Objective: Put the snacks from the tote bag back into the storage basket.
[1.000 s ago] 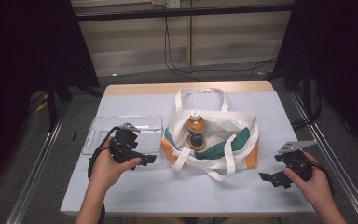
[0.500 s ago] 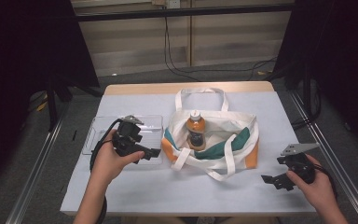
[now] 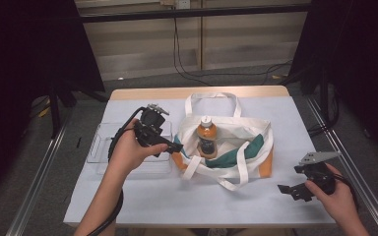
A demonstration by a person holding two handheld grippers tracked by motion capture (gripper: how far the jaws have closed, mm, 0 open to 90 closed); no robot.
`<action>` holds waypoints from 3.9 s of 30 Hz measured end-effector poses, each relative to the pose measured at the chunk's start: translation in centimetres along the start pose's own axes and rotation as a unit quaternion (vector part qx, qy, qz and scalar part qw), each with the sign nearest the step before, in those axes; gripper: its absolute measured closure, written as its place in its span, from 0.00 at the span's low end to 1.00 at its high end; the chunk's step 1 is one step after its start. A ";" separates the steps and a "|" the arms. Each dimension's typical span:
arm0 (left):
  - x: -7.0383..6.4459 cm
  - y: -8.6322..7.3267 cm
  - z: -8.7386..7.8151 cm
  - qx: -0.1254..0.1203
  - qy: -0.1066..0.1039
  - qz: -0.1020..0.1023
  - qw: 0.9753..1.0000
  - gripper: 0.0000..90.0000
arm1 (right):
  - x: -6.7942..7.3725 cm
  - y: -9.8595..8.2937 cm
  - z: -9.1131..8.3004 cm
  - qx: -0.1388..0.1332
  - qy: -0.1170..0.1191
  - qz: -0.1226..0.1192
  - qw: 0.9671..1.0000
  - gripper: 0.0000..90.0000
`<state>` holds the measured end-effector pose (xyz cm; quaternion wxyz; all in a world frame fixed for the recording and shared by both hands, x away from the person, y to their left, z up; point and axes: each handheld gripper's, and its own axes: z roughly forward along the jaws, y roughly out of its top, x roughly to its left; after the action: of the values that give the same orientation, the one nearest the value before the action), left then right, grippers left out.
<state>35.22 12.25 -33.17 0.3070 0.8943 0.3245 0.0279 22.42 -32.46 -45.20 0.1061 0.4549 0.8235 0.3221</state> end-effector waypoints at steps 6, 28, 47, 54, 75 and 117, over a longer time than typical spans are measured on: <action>-0.3 1.6 1.0 0.008 -0.009 0.006 1.000 0.04 | 0.0 0.0 -0.1 -0.002 -0.004 -0.005 1.000 0.03; -0.4 6.3 3.4 0.059 -0.001 0.011 0.998 0.18 | -0.2 0.0 -0.4 -0.011 -0.003 -0.005 1.000 0.03; -1.1 9.2 4.7 0.064 -0.023 0.001 0.998 0.47 | -0.3 0.0 -0.5 -0.011 -0.003 -0.006 1.000 0.03; -1.1 9.7 5.0 0.066 -0.025 -0.003 0.998 0.49 | -0.3 0.0 -0.5 -0.010 -0.004 -0.005 1.000 0.03; -1.5 10.9 6.6 0.086 -0.026 0.002 0.996 0.61 | -0.6 -0.1 -0.5 -0.014 -0.002 -0.003 1.000 0.03; -3.3 13.3 4.9 0.111 0.003 0.014 0.994 0.66 | -0.8 -0.2 -0.4 -0.011 0.012 -0.008 1.000 0.03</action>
<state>41.30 -0.34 -29.11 0.2042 0.9271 0.3142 -0.0012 22.58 -33.35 -45.11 0.1042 0.4433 0.8247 0.3354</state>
